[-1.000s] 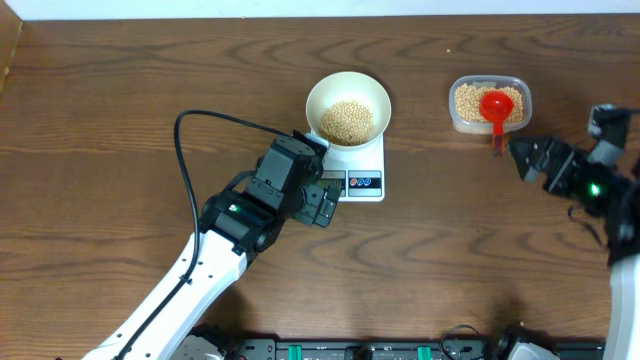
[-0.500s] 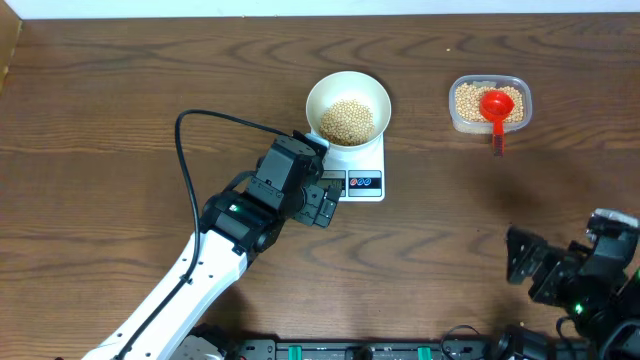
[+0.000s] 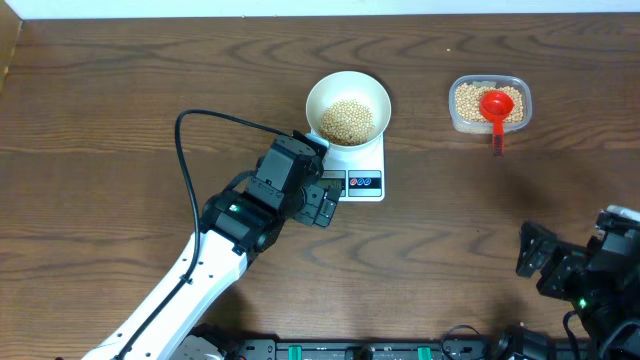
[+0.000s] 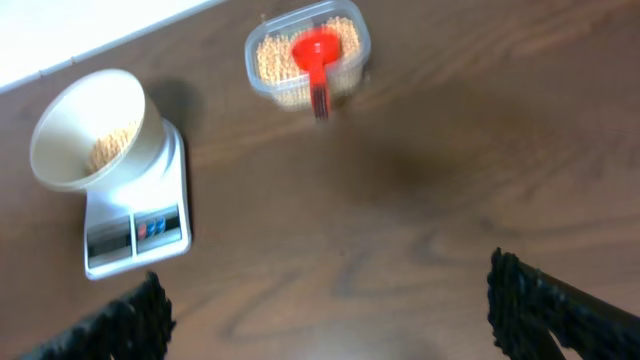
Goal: Scoop item into bowl and weigh 50g on scale
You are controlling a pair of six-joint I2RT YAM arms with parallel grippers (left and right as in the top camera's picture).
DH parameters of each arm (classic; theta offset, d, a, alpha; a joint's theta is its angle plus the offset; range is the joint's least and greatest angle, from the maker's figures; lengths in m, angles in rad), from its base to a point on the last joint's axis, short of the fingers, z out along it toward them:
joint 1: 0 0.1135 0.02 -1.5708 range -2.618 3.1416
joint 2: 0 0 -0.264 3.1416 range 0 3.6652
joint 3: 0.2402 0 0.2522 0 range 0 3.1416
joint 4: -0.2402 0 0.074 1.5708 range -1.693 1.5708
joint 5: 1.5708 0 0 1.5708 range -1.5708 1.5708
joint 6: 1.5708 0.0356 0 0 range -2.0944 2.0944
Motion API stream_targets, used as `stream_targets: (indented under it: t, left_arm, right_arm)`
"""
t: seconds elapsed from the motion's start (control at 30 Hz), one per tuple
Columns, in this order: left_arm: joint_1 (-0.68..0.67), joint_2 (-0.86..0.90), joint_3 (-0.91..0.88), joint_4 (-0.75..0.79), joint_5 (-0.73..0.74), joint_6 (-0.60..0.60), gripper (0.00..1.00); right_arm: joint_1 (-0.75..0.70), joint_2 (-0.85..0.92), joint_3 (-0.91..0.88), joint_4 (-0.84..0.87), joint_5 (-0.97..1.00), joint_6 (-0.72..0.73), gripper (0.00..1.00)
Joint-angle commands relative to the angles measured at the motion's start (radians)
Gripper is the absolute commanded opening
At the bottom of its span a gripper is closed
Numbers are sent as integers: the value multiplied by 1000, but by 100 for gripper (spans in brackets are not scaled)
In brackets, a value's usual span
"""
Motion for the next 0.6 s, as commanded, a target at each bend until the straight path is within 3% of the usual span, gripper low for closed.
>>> stream_targets:
  t: [0.0,0.2,0.57]
  left_arm:
    - [6,-2,-7,0,-13,-2,100]
    - [6,-2,-7,0,-13,-2,100]
    - [6,-2,-7,0,-13,-2,100]
  right_arm:
    - [16,-42,-108,113,-5,-17,99]
    - [185,-274,-537,630,96,-16,99]
    - [267,-447,-898,999,129,-13,99]
